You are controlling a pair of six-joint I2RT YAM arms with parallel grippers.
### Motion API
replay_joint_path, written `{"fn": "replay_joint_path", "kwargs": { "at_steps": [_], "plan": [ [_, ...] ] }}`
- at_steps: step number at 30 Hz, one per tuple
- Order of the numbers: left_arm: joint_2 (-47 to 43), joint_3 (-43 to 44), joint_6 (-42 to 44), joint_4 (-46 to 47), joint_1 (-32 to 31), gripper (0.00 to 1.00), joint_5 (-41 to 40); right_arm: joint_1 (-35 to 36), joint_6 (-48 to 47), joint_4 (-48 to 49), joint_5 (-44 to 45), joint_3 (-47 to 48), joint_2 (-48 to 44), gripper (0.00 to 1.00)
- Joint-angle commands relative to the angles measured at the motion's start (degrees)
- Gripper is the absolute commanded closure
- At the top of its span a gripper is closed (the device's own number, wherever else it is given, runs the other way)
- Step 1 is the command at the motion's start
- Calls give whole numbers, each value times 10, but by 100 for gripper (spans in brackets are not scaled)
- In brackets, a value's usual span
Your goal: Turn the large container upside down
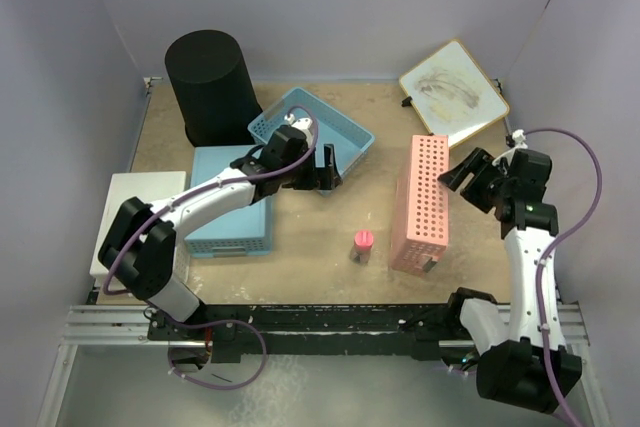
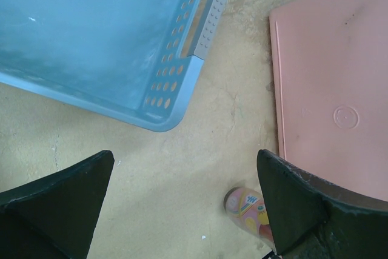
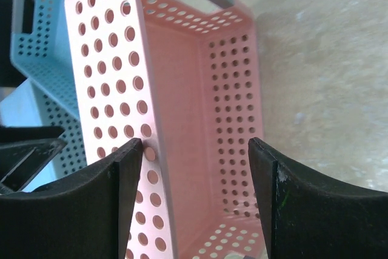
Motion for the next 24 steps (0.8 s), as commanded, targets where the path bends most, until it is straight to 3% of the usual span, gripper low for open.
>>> {"fn": "replay_joint_path", "kwargs": {
  "at_steps": [1,16,19,22,24],
  "plan": [
    [16,36,-1,38,-8,1,18,-5,-41,-105,183,1,0,29],
    [3,22,22,19,-13,1,15,-5,-4,-161,380,22,34,30],
    [-2,20,26,17,-13,1,11,-4,-10,-161,425,61,24,30],
    [-6,25,26,21,-13,0,4,-4,-29,-150,391,92,-4,29],
    [-8,32,27,22,-13,1,1,-4,-46,-127,303,103,-25,29]
  ]
}}
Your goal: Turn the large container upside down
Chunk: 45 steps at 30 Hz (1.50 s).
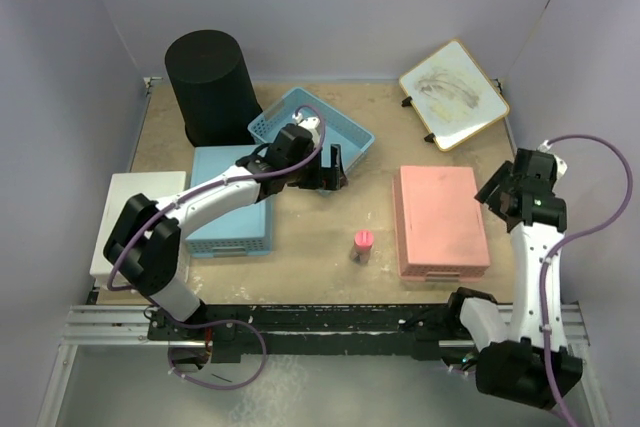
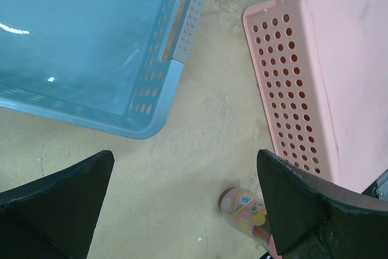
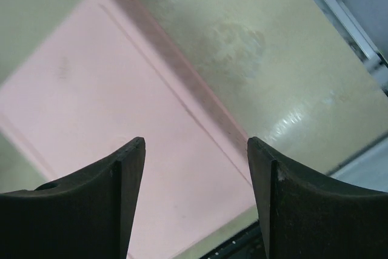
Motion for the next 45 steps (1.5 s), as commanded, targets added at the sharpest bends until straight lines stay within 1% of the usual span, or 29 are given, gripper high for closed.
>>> {"fn": "replay_joint_path", "kwargs": {
  "at_steps": [1,3,4,5,6,7,8,9,10,11,13,18,20,21,22,25,27,28,29,30,31,32,34,37,40,43,45],
  "plan": [
    [-30,14,16,19,-2,1,-15,2,-42,52,-133,50,-54,29],
    [-34,22,18,14,-2,1,-33,4,-31,104,-267,30,-60,31],
    [-38,25,20,10,-2,1,-42,13,-17,125,-307,19,-53,32],
    [-44,29,21,3,-2,1,-52,34,-4,139,-323,12,-41,33],
    [-53,32,22,-6,-2,1,-62,78,3,147,-309,12,-24,34],
    [-64,33,22,-14,-2,1,-72,131,7,150,-274,18,-5,34],
    [-79,32,22,-20,-2,1,-90,198,11,154,-233,27,14,34],
    [-94,28,20,-23,-2,1,-102,251,14,165,-221,32,38,33],
    [-108,23,18,-28,-2,1,-115,281,16,178,-241,35,73,32],
    [-120,20,17,-38,-1,1,-130,296,20,192,-277,37,100,32],
    [-140,12,15,-58,-1,1,-159,314,25,213,-317,37,150,34],
    [-193,-19,20,-87,-1,1,-241,325,31,233,-277,21,223,33],
    [-212,-22,27,-98,-1,1,-275,325,26,204,-237,29,256,32],
    [-221,-22,31,-104,-1,1,-292,325,25,173,-216,35,269,31],
    [-228,-21,36,-111,0,1,-304,323,38,148,-176,41,281,30],
    [-241,-21,50,-118,0,1,-324,321,37,107,-53,59,280,28],
    [-244,-18,50,-127,1,1,-330,321,27,107,-27,68,267,27],
    [-244,-15,49,-132,1,1,-329,321,23,118,-27,77,263,27],
    [-242,-11,48,-136,1,1,-330,322,-1,138,-40,92,261,27],
    [-243,-8,47,-138,1,1,-330,323,-14,152,-59,100,261,27],
    [-244,-6,45,-140,1,1,-331,327,-21,172,-109,113,262,27],
    [-246,-7,42,-139,1,1,-334,335,-30,193,-138,123,266,27],
    [-254,-14,35,-136,1,1,-343,366,-52,214,-157,161,287,27],
    [-274,-26,12,-146,1,1,-380,430,-97,218,-175,235,348,24],
    [-310,-48,-19,-165,1,1,-437,495,-146,211,-158,310,428,23],
    [-338,-59,-22,-201,1,1,-450,529,-173,207,-147,369,498,23],
    [-351,-57,-38,-231,1,1,-464,542,-183,211,-162,393,534,23]
  ]
}}
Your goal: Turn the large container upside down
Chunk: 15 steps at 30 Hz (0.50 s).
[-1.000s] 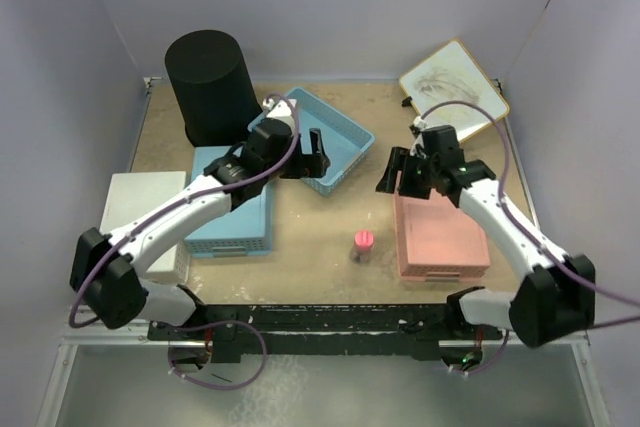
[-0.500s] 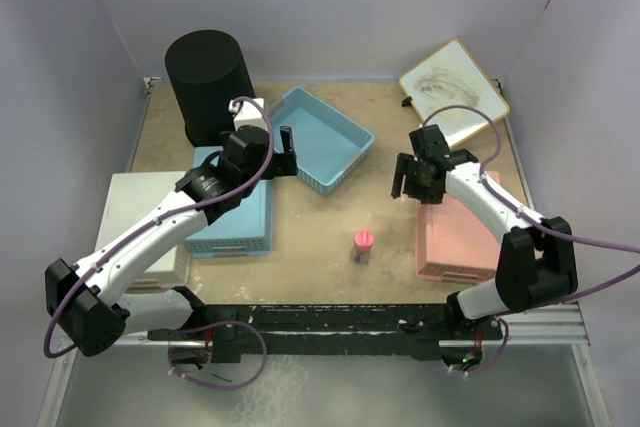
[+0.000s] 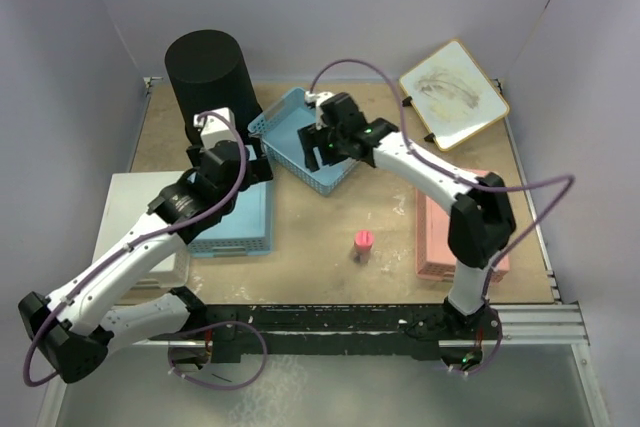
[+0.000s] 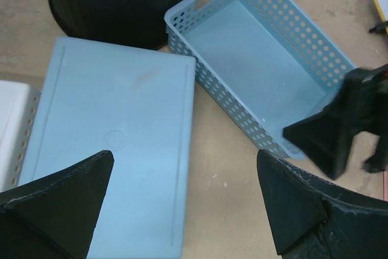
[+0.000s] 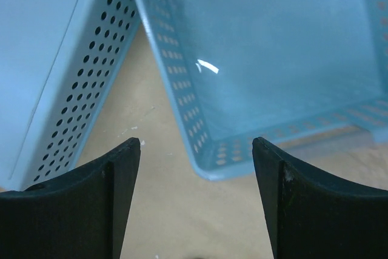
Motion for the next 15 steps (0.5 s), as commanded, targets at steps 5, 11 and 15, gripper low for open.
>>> {"fn": "replay_joint_path", "kwargs": {
  "at_steps": [5,11,15],
  "plan": [
    [-47,-14,-21,-59,0,1,-28,47,-68,6,-15,85,126,25],
    [-28,-2,-10,-66,0,1,-10,50,-26,0,12,113,168,69],
    [-44,10,10,-55,0,1,-22,50,-10,-34,10,133,139,100]
  ]
}}
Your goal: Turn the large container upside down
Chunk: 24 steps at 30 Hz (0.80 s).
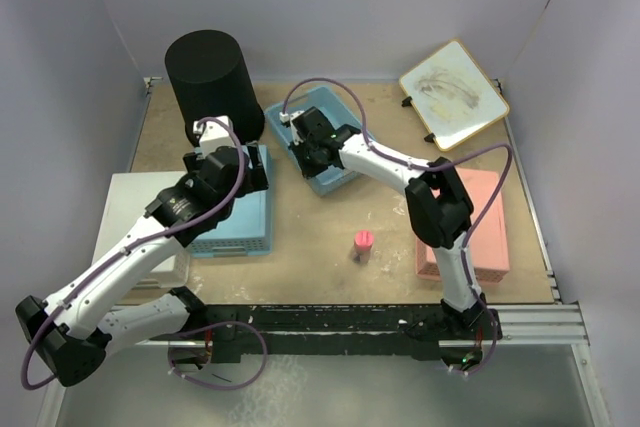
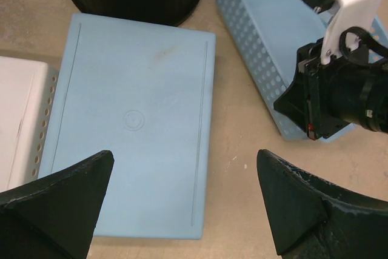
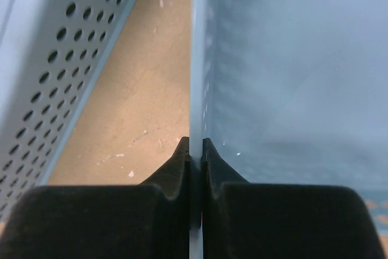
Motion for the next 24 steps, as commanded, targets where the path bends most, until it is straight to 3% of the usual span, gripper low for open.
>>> {"fn": "replay_joint_path", "kwargs": {
  "at_steps": [1,4,9,14,18,24],
  "plan": [
    [-24,21,25,20,0,1,-14,1,34,-21,12,34,-66,100],
    [-29,25,30,21,1,1,-23,-9,50,-3,0,9,-125,100],
    [-40,53,45,22,0,1,-30,-95,162,93,-252,-68,-198,100],
    [-49,77,60,22,1,1,-6,-119,254,198,-377,-133,-236,100],
    [-51,86,61,14,2,1,-9,-131,365,350,-484,-195,-237,100],
    [-60,82,61,9,2,1,-15,-143,637,700,-565,-292,-187,100]
  ]
}}
